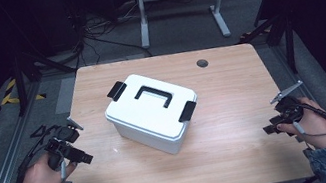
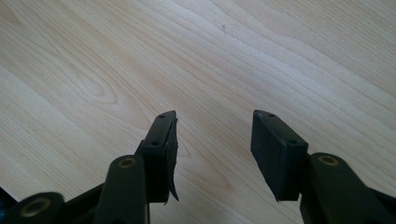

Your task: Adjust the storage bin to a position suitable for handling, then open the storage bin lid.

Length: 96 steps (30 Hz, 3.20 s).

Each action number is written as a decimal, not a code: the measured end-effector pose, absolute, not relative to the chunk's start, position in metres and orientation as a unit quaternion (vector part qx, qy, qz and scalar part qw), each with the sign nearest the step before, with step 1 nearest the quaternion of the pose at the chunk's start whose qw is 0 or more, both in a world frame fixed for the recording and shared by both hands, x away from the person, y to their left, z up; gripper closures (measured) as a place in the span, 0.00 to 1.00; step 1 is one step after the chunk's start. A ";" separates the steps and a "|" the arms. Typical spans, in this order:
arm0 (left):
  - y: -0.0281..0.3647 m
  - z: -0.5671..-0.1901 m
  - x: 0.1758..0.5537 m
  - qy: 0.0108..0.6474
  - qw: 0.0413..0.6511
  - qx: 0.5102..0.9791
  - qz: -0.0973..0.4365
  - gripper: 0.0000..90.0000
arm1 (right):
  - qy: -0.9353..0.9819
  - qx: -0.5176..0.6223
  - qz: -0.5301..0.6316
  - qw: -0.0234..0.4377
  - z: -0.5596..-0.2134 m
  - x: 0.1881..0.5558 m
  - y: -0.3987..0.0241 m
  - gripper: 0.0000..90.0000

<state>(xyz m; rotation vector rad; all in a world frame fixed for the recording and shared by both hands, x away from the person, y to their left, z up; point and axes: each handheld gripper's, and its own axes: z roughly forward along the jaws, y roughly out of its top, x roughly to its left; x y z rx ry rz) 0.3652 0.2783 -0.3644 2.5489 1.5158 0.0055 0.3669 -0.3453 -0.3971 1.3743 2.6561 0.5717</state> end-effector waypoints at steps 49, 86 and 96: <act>0.277 -0.365 0.368 0.506 0.086 0.858 0.000 0.37 | 0.912 0.315 0.257 0.051 -0.286 0.426 -0.214 0.60; 0.271 -0.371 0.375 0.493 0.079 0.866 -0.012 0.36 | 0.935 0.246 0.252 0.045 -0.261 0.460 -0.094 0.57; 0.270 -0.375 0.379 0.490 0.079 0.868 -0.015 0.36 | 0.934 0.246 0.254 0.044 -0.265 0.471 -0.071 0.58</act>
